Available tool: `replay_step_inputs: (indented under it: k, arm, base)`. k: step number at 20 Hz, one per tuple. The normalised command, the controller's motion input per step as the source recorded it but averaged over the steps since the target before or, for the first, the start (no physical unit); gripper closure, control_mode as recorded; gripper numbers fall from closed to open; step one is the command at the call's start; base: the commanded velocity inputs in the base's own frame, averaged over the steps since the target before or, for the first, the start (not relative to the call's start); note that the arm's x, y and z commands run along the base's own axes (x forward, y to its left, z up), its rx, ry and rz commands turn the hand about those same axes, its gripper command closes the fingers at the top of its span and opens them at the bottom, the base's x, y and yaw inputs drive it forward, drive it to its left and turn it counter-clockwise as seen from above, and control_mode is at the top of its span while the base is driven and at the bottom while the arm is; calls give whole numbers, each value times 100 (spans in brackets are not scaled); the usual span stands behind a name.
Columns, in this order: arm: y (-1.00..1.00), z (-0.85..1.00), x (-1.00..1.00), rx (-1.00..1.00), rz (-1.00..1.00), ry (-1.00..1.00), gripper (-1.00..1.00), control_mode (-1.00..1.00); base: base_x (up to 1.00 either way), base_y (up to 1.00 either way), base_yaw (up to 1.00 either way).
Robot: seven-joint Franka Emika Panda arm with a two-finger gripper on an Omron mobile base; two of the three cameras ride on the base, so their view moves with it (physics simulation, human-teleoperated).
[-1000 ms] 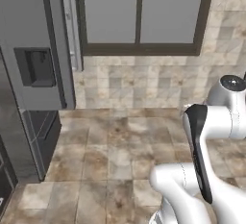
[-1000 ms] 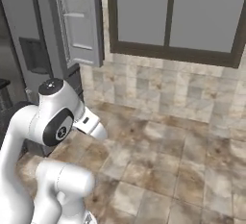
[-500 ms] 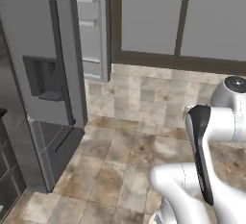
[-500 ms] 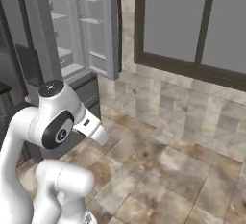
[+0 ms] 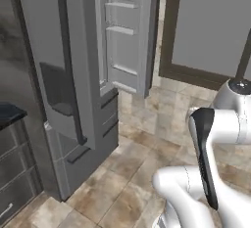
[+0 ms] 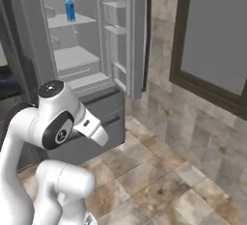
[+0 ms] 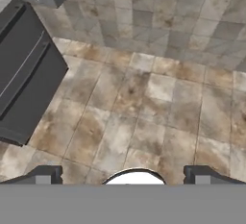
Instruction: Take a sugar cube from the saucer and place it inside the coffee. Then, grab milk from the fridge and place it next to the coffee on the counter to sweeten the coffee.
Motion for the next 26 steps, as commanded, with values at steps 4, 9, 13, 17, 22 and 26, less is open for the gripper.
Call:
replay_step_inputs:
  k: [4, 9, 13, 17, 22, 26]
  arm:
    - [0, 0, 0, 0, 0, 0, -100, 100]
    - [0, 0, 0, 0, 0, 0, -100, 100]
    - [0, 0, 0, 0, 0, 0, -100, 100]
    - [0, 0, 0, 0, 0, 0, -100, 100]
    - [0, 0, 0, 0, 0, 0, -100, 100]
    - [0, 0, 0, 0, 0, 0, -100, 100]
  base:
    - [93, -93, 45]
    - [53, -66, 74]
    - [30, -64, 79]
    - [19, -71, 68]
    - [40, -27, 27]
    - [44, -17, 8]
